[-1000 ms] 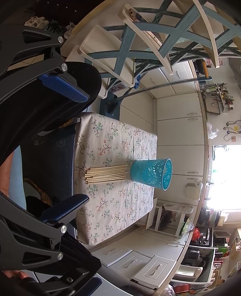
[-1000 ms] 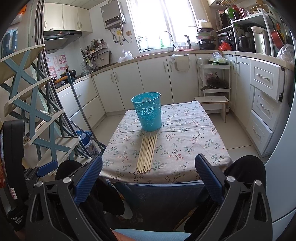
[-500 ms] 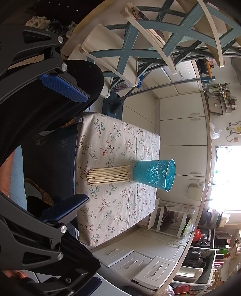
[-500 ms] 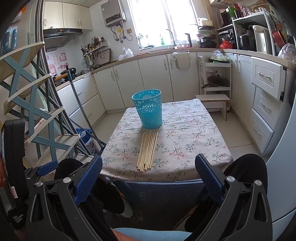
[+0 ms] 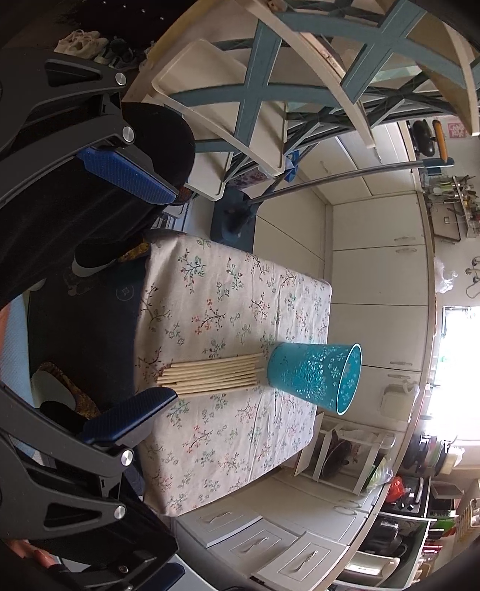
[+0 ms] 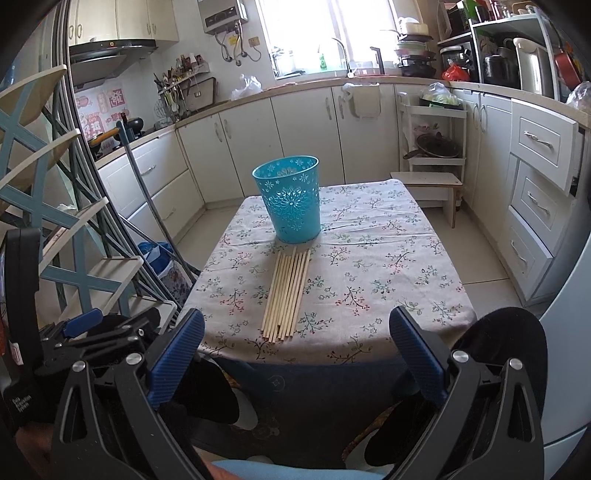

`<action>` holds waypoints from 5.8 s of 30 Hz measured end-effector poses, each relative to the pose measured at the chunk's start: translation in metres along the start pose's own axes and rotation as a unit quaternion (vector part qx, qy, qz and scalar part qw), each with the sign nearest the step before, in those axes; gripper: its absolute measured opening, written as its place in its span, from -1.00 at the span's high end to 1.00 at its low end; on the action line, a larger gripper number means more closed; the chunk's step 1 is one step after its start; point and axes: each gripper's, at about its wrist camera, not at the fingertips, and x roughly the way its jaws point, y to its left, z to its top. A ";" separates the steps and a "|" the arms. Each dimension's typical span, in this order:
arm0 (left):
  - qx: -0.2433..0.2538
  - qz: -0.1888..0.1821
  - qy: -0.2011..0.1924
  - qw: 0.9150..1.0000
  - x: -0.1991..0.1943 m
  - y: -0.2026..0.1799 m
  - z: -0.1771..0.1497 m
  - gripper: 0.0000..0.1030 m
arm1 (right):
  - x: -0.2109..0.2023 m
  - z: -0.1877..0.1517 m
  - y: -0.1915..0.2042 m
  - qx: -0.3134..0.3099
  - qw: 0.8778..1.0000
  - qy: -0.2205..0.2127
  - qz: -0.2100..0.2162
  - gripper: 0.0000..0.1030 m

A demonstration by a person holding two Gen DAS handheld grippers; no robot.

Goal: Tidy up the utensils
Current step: 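Move both grippers forward toward the bundle of wooden chopsticks, then close the left gripper on one chopstick while the right gripper closes on another, then lift the chopstick with the left gripper and release it into the teal basket, then lift the chopstick with the right gripper and drop it into the teal basket, then bring both open grippers back down to the chopstick bundle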

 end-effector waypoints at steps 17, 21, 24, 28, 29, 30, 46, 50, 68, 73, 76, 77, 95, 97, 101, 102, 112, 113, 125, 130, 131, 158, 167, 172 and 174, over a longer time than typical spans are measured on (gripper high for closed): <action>-0.019 -0.016 0.074 0.997 0.129 -0.022 0.042 -0.86 | 0.254 0.025 -0.028 -0.011 0.991 0.134 0.002 0.31; -0.029 -0.017 0.091 0.995 0.158 -0.029 0.052 -0.86 | 0.282 0.031 -0.031 -0.010 0.990 0.143 0.003 0.33; -0.037 -0.017 0.101 0.994 0.182 -0.034 0.061 -0.86 | 0.291 0.037 -0.029 -0.030 0.990 0.140 0.005 0.34; -0.037 -0.013 0.110 0.993 0.211 -0.044 0.071 -0.86 | 0.302 0.042 -0.028 -0.054 0.988 0.142 0.008 0.41; -0.032 -0.010 0.112 0.993 0.218 -0.048 0.073 -0.86 | 0.304 0.043 -0.028 -0.060 0.988 0.143 0.008 0.48; -0.027 -0.006 0.114 0.993 0.225 -0.052 0.075 -0.86 | 0.305 0.044 -0.029 -0.066 0.987 0.145 0.006 0.55; 0.013 0.027 0.145 0.989 0.287 -0.069 0.084 -0.77 | 0.303 0.051 -0.050 -0.085 0.980 0.172 0.048 0.82; 0.024 0.028 0.138 0.990 0.289 -0.072 0.086 -0.77 | 0.303 0.051 -0.049 -0.089 0.980 0.171 0.046 0.82; 0.050 0.019 0.144 0.988 0.290 -0.081 0.088 -0.48 | 0.302 0.050 -0.059 -0.074 0.981 0.166 0.062 0.82; 0.061 -0.008 0.136 0.989 0.291 -0.087 0.093 -0.06 | 0.302 0.049 -0.051 -0.104 0.980 0.160 0.049 0.82; 0.090 -0.038 0.136 0.986 0.289 -0.097 0.095 0.64 | 0.303 0.050 -0.049 -0.114 0.979 0.163 0.047 0.83; 0.093 -0.050 0.143 0.984 0.288 -0.099 0.096 0.90 | 0.303 0.051 -0.052 -0.107 0.979 0.164 0.052 0.85; -0.010 -0.177 -0.232 0.956 0.117 -0.091 0.286 0.91 | 0.307 0.053 -0.079 -0.018 0.979 0.177 0.102 0.88; -0.017 -0.163 -0.249 0.955 0.129 -0.103 0.294 0.91 | 0.306 0.052 -0.081 -0.018 0.979 0.178 0.102 0.88; -0.016 -0.118 -0.240 0.964 0.162 -0.119 0.297 0.91 | 0.306 0.053 -0.081 -0.023 0.978 0.179 0.100 0.88; -0.013 -0.111 -0.230 0.967 0.171 -0.119 0.294 0.91 | 0.306 0.053 -0.080 -0.027 0.979 0.179 0.098 0.88; 0.016 -0.076 -0.127 0.989 0.228 -0.103 0.244 0.72 | 0.304 0.050 -0.062 -0.079 0.981 0.165 0.070 0.88; 0.018 -0.075 -0.123 0.989 0.226 -0.099 0.239 0.49 | 0.303 0.049 -0.062 -0.081 0.981 0.164 0.069 0.88; 0.008 -0.070 -0.144 0.987 0.166 -0.047 0.197 -0.74 | 0.276 0.050 -0.098 0.031 0.980 0.147 0.134 0.89; -0.038 -0.083 -0.102 0.991 0.182 -0.022 0.181 -0.78 | 0.227 0.076 -0.102 0.066 0.979 0.079 0.175 0.88; -0.049 -0.087 -0.090 0.991 0.187 -0.017 0.180 -0.78 | 0.217 0.086 -0.103 0.071 0.978 0.063 0.184 0.89; -0.145 -0.101 -0.071 0.982 0.198 0.038 0.174 -0.82 | 0.290 0.250 -0.021 0.058 0.985 -0.128 0.098 0.84; -0.149 -0.093 -0.066 0.982 0.199 0.043 0.170 -0.82 | 0.220 0.204 -0.015 0.012 0.984 -0.139 0.108 0.65; -0.146 -0.084 -0.066 0.983 0.198 0.042 0.167 -0.82 | 0.190 0.145 -0.019 -0.007 0.991 -0.097 0.088 0.59; -0.141 -0.084 -0.066 0.984 0.196 0.040 0.165 -0.82 | 0.204 0.111 -0.021 -0.011 0.996 -0.035 0.080 0.59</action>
